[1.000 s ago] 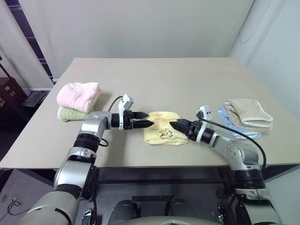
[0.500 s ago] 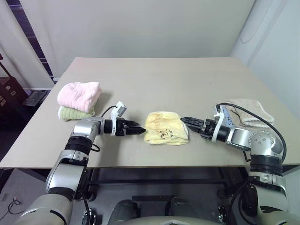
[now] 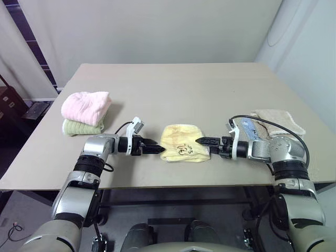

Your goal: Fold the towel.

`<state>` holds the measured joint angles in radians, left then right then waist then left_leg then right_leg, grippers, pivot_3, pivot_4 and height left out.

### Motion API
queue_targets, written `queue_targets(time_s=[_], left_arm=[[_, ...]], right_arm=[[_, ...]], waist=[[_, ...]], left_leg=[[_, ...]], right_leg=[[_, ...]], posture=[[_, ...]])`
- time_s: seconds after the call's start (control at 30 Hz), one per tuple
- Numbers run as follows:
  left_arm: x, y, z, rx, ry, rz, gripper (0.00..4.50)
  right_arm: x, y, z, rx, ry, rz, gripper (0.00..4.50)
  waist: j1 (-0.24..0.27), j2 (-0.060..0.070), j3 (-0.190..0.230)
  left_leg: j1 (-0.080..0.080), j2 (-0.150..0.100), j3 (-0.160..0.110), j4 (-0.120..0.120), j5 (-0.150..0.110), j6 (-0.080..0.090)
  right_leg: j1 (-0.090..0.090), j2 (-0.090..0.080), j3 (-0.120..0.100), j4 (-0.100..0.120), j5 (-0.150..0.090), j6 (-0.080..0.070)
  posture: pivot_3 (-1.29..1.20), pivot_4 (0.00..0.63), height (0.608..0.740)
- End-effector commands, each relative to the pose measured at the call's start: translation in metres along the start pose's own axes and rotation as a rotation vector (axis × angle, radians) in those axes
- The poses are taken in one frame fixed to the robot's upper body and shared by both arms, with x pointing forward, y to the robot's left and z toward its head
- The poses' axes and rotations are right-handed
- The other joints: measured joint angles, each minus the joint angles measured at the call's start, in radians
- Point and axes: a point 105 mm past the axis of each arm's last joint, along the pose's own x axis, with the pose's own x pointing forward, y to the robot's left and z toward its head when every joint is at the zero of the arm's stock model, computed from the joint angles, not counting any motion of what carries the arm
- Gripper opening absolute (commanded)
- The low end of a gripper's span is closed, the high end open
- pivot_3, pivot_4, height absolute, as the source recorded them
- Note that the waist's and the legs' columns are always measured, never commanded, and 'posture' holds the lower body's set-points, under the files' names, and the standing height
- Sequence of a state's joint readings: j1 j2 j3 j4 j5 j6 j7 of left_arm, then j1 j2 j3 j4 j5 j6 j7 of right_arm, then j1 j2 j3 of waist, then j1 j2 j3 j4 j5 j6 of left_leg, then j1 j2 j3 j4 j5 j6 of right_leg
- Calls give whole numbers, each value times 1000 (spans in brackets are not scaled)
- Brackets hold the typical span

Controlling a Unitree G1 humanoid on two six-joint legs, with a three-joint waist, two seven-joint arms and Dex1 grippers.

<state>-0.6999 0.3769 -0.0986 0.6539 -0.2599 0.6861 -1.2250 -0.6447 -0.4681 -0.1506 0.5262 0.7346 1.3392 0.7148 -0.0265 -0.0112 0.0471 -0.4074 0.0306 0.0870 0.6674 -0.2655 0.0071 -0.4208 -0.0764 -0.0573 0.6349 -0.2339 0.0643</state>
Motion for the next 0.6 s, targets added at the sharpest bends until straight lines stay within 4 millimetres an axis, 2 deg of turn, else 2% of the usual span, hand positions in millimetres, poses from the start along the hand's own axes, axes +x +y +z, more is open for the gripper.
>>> queue_targets(time_s=[0.03, 0.13, 0.2, 0.3, 0.4, 0.53, 0.6], left_arm=[[-1, -4, 8, 27, -34, -7, 4500], [-1, -4, 7, 30, -34, -1, 4500], [-1, -4, 7, 34, -35, 2, 4500], [-5, -4, 9, 40, -49, 12, 4500], [-13, -4, 12, 59, -67, 10, 4500], [-21, -4, 20, 94, -102, 9, 4500], [-24, -3, 21, 111, -104, 19, 4500]], right_arm=[[19, 16, -5, -2, 68, 77, 4483], [27, 14, -8, 23, 90, 67, 4483], [31, 11, -8, 30, 100, 53, 4097], [30, 8, -2, 53, 72, 46, 3224], [26, 3, 2, 83, 34, 47, 2067], [22, 6, 6, 116, -13, 97, 591], [19, 10, 9, 121, -54, 129, 16]], waist=[[-3, 0, 0], [-12, 0, 0], [-16, 0, 0], [-18, 0, 0], [-18, 0, 0], [-18, 0, 0], [-18, 0, 0]], left_leg=[[0, 0, 0, 0, 0, 0], [0, 0, 0, 0, 0, 0], [0, 0, 0, 0, 0, 0], [0, 0, 0, 0, 0, 0], [0, 0, 0, 0, 0, 0], [-1, 0, 1, 0, 0, 0], [0, 0, 1, 1, 0, 0]], right_leg=[[0, 0, 0, 0, 0, 0], [0, 0, 0, 0, 0, 0], [0, 0, 0, 0, 0, 0], [0, 0, 0, 1, 0, 0], [0, 0, 0, 1, 0, 0], [-2, 0, 0, 2, 0, 0], [-1, -1, 1, 2, 0, 0]], posture=[[0, 0, 740], [0, 0, 740], [0, 0, 740], [0, 0, 740], [0, 0, 740], [0, 0, 740], [0, 0, 740]])
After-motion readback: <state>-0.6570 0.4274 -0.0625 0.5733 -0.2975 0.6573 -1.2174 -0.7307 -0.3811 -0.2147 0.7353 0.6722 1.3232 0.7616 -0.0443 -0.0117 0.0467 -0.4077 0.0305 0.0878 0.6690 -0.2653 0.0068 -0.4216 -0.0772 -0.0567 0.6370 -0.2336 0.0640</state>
